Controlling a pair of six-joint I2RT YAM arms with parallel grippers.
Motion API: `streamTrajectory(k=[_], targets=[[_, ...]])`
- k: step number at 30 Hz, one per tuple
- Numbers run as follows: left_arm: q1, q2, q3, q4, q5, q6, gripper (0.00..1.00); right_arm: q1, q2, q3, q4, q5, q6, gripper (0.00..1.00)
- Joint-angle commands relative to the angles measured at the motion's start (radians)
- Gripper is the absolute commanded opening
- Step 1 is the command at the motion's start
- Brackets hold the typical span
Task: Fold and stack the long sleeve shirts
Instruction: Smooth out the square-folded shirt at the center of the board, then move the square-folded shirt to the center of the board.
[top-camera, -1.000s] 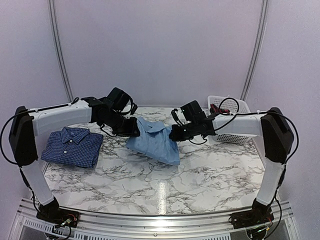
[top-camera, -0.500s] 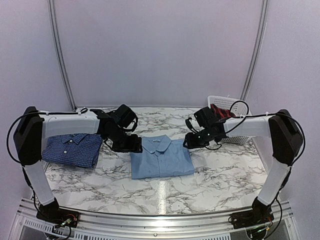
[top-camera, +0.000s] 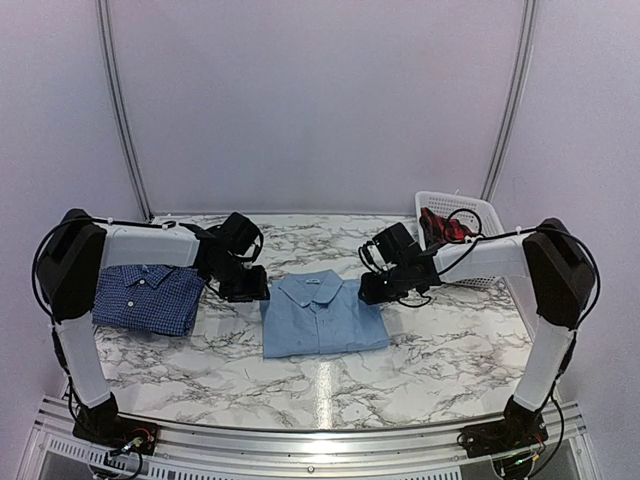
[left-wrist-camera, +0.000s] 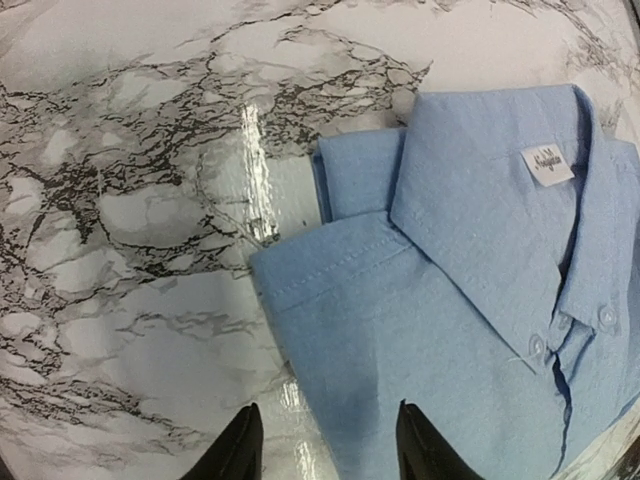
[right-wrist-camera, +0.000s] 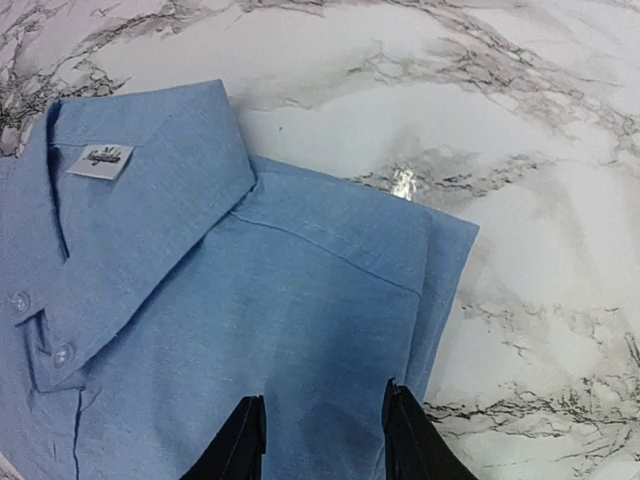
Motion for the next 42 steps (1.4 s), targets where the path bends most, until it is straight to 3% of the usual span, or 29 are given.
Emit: streamTrajectory(k=[1, 11, 20, 23, 32, 42], targets=[[0.002, 0.039, 0.046, 0.041, 0.006, 0.000, 0.42, 0.016, -0.014, -0.004, 0.034, 0.005, 0.038, 0.33], [0.008, 0.101, 0.087, 0.050, 0.023, 0.003, 0.27, 0.145, -0.165, -0.134, 0.000, 0.059, 0.127, 0.31], [0.008, 0.128, 0.117, 0.050, 0.038, 0.006, 0.25, 0.158, -0.296, -0.446, 0.082, 0.030, 0.252, 0.29], [0.008, 0.129, 0.125, 0.048, 0.041, 0.006, 0.25, 0.159, -0.302, -0.483, 0.083, 0.024, 0.265, 0.28], [0.024, 0.048, 0.091, 0.042, 0.012, 0.003, 0.27, 0.158, -0.368, -0.286, -0.027, 0.111, 0.193, 0.30], [0.078, -0.168, -0.073, 0.026, -0.113, -0.002, 0.29, 0.232, -0.053, 0.075, 0.060, -0.012, 0.131, 0.36]])
